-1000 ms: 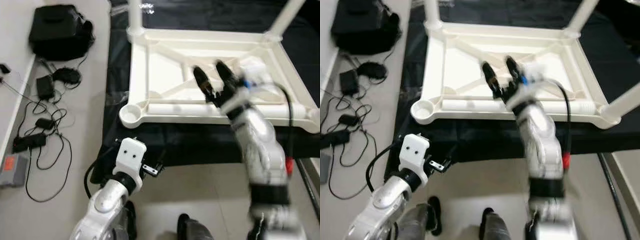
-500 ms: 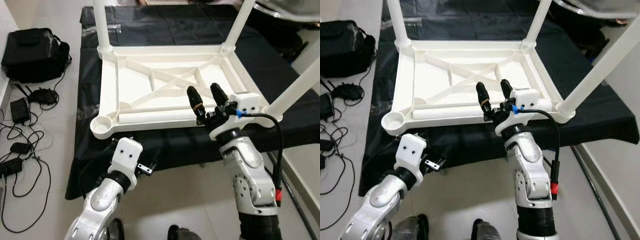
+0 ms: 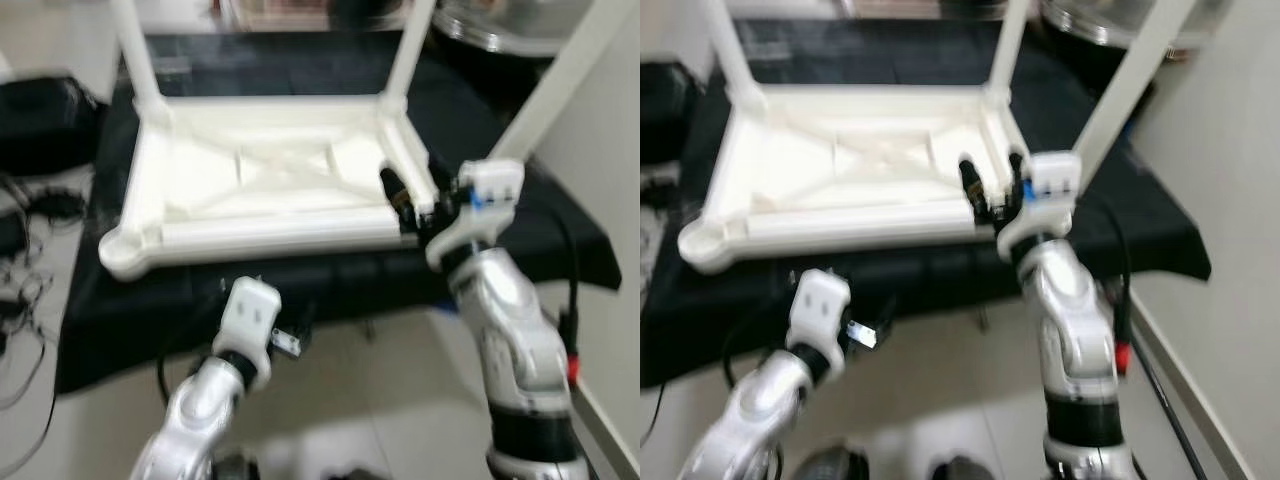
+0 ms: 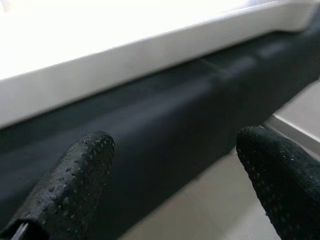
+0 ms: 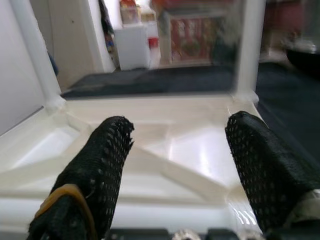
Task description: Building children table
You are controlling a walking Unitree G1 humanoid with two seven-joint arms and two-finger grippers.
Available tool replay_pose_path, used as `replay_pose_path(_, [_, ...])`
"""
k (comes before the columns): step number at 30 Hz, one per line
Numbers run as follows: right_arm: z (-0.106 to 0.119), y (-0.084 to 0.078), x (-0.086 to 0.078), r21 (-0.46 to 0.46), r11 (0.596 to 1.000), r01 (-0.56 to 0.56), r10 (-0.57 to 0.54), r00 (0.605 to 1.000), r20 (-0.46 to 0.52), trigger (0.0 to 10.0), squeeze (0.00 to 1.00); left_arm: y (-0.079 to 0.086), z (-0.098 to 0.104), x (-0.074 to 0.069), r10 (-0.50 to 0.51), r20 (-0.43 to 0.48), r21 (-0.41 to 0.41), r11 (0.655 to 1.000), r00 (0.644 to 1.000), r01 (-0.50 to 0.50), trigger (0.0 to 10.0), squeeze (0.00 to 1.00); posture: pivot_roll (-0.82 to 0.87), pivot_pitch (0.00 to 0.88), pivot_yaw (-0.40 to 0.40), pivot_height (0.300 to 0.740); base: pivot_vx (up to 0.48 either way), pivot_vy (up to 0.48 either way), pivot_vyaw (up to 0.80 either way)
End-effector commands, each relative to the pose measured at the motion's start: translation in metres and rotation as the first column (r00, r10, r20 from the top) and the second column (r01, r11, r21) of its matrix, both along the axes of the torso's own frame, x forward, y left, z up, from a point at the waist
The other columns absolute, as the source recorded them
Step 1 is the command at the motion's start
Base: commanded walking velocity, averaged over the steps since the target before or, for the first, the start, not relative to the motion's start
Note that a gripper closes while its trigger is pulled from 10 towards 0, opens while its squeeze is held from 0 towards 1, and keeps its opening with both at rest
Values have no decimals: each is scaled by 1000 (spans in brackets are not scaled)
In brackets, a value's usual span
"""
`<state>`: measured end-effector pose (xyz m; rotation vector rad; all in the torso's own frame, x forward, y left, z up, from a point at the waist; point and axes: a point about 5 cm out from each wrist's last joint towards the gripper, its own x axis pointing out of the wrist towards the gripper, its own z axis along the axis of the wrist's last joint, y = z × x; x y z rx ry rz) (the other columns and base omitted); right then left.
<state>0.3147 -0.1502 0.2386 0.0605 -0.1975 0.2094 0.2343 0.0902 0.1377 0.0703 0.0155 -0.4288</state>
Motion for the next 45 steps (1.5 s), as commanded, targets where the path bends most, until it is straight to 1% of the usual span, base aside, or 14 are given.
replay_pose_path(1, [9,0,5,30,998,55,-55,998,8,10000,0,-1,-1,-1,-5,-11,-10,1000,1000,5,10000,0,104,199,-59,740,0,0,0])
replay_pose_path(3, [16,1,7,66,996,67,-70,997,35,10000,0,-1,-1,-1,-3,-11,-11,1000,1000,3,10000,0,102,201,-57,740,0,0,0])
replay_pose_path(4, [23,5,8,44,999,4,-6,999,52,10000,0,-1,-1,0,-2,-11,-13,1000,1000,2,10000,0,99,202,-57,740,0,0,0])
replay_pose_path(5, [27,11,8,4,993,-116,116,991,69,10000,0,-1,0,1,-4,-10,-17,1000,1000,3,10000,0,99,205,-57,740,0,0,0])
replay_pose_path(8, [29,10,7,-28,987,-156,158,984,86,10000,0,-2,1,2,-6,-9,-23,1000,1000,6,10000,0,96,206,-57,740,0,0,0])
replay_pose_path(10, [27,7,10,-59,986,-155,159,984,81,10000,0,-2,1,3,-4,-8,-26,1000,1000,4,10000,0,103,208,-66,740,0,0,0])
replay_pose_path(13, [23,2,10,-40,988,-149,152,985,81,10000,0,-2,1,3,0,-8,-28,1000,1000,0,10000,0,104,211,-61,740,0,0,0])
replay_pose_path(15, [20,1,8,-62,987,-147,152,985,83,10000,0,-2,2,3,0,-7,-29,1000,1000,-1,10000,0,104,211,-61,740,0,0,0])
replay_pose_path(21, [6,7,1,-123,979,-163,171,983,64,10000,0,-1,2,3,1,-8,-31,1000,1000,-1,10000,0,108,211,-58,740,0,0,0])
replay_pose_path(24, [-8,11,-10,-147,973,-180,189,981,45,10000,0,-2,2,2,-6,-5,-28,1000,1000,6,10000,0,113,208,-52,740,0,0,517])
replay_pose_path(29, [-14,11,-13,-143,974,-178,184,982,32,10000,0,-2,2,2,-9,-6,-25,1000,1000,9,10000,0,117,206,-48,740,0,0,775])
replay_pose_path(32, [-20,9,-13,-109,981,-159,161,987,8,10000,0,-6,1,2,-25,-1,-23,999,1000,25,10000,0,96,180,-63,740,0,0,179])
replay_pose_path(39, [-20,7,-12,-127,981,-147,150,989,13,10000,0,-8,0,1,-33,5,-20,999,999,33,10000,0,84,170,-59,740,0,-185,0])
replay_pose_path(45, [-13,2,-11,-130,982,-139,145,989,39,10000,0,-9,-2,0,-43,-8,-37,998,999,43,10000,0,86,150,-66,740,269,-393,0])
